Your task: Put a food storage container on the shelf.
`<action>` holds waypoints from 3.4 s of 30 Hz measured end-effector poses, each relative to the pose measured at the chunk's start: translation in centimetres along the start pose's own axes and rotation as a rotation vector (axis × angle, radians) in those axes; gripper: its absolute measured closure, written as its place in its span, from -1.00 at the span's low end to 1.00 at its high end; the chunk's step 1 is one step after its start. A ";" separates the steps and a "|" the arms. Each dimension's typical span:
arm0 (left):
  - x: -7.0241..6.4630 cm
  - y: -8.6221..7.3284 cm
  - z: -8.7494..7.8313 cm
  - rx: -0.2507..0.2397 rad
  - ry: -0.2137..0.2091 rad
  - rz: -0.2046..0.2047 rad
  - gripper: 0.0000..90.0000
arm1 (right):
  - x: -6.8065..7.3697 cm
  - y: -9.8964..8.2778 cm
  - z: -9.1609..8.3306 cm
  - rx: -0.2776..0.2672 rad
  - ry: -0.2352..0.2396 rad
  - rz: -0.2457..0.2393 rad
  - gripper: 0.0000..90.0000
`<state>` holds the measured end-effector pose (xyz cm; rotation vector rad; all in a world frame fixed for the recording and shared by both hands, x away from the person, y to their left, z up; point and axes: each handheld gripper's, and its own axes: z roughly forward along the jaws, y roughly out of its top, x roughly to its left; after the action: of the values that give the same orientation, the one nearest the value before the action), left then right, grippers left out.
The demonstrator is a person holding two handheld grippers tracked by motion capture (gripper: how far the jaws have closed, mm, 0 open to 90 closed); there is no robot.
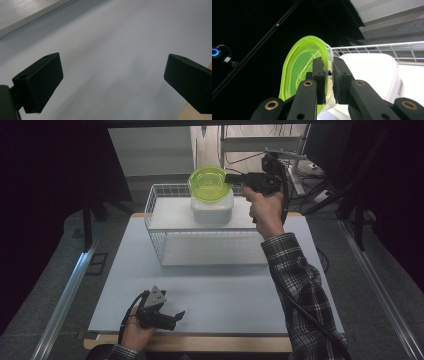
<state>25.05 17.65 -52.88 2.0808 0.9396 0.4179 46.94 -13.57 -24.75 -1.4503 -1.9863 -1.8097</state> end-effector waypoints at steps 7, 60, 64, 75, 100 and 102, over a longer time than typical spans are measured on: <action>0.0 0.0 0.0 0.001 -0.002 0.002 -0.96 | -0.4 0.4 0.9 -0.021 -0.064 -0.004 0.81; 0.1 -0.1 0.1 0.008 0.009 -0.005 -0.96 | -2.6 -0.7 1.8 0.011 -0.097 -0.167 -0.72; 0.1 -0.1 0.1 0.008 0.009 -0.007 -0.96 | -2.5 -1.4 1.3 0.015 -0.097 -0.204 -0.74; 0.1 -0.1 0.1 0.003 0.007 -0.007 -0.96 | -1.9 -3.1 0.5 0.044 -0.125 -0.310 -0.79; 0.1 0.0 0.0 -0.023 -0.020 -0.009 -0.97 | -2.3 -5.7 -1.5 0.061 -0.133 -0.390 -0.81; 0.0 0.0 -0.1 -0.030 -0.037 -0.014 -0.97 | -2.3 -5.9 -1.6 0.062 -0.134 -0.400 -0.81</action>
<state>25.04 17.71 -52.82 2.0472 0.9201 0.3829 43.43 -15.31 -29.99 -1.2549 -2.5266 -1.8042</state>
